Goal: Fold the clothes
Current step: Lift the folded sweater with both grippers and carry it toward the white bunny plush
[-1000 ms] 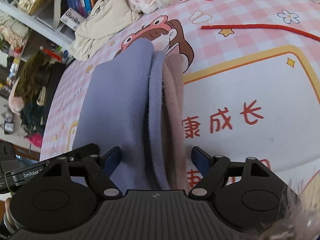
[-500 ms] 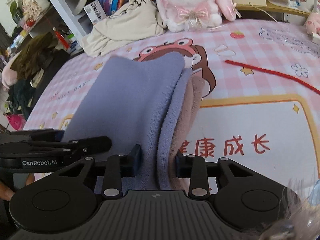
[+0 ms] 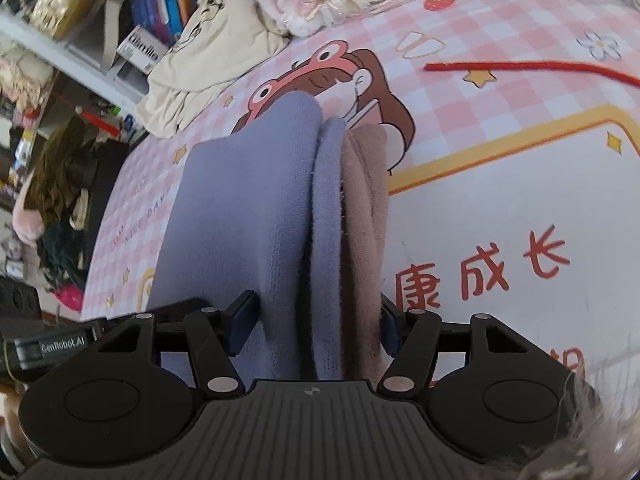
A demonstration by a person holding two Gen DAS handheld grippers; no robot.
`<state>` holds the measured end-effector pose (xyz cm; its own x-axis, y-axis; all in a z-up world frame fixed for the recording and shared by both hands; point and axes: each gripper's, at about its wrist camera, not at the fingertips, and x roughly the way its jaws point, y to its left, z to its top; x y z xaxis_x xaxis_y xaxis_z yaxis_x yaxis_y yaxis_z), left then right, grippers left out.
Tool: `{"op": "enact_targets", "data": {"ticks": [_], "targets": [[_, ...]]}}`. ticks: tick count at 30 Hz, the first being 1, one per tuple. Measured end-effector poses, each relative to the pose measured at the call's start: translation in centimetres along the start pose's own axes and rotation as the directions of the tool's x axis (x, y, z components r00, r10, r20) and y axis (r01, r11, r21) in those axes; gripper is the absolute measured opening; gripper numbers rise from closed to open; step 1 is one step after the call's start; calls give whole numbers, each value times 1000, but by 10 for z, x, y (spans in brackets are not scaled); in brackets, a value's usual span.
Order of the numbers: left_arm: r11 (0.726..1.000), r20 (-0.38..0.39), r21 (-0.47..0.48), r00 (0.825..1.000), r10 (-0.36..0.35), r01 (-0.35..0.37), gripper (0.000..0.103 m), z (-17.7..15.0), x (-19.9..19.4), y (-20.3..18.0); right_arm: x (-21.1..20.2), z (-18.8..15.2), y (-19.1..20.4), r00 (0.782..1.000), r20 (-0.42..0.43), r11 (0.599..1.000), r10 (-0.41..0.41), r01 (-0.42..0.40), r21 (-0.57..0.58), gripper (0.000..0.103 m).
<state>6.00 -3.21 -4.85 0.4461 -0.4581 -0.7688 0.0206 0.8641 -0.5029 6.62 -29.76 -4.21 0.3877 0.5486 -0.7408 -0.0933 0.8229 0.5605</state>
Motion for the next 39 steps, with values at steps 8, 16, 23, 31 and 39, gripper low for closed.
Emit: {"op": "enact_targets", "data": {"ticks": [8,16,23,31,39], "targets": [[991,42,107,997,71,-75,61,-7,-5,-22,-2,-2,2,1000,18,999,15,-15,-45,35],[975,121,191,989,89,-111,57,-12,-20,-36,-13,-9,17,994,103,983,22,-2,-184,32],[978,169,182,983,70,-101,57,-11,-28,-35,-21,-7,29,989,148,967,23,16,-256,31],[981,191,169,979,64,-97,58,-3,-34,-30,-18,5,39,987,157,959,33,13,-284,31],[982,223,153,972,70,-106,58,24,-37,-20,-7,30,53,985,167,951,50,3,-308,31]]}}
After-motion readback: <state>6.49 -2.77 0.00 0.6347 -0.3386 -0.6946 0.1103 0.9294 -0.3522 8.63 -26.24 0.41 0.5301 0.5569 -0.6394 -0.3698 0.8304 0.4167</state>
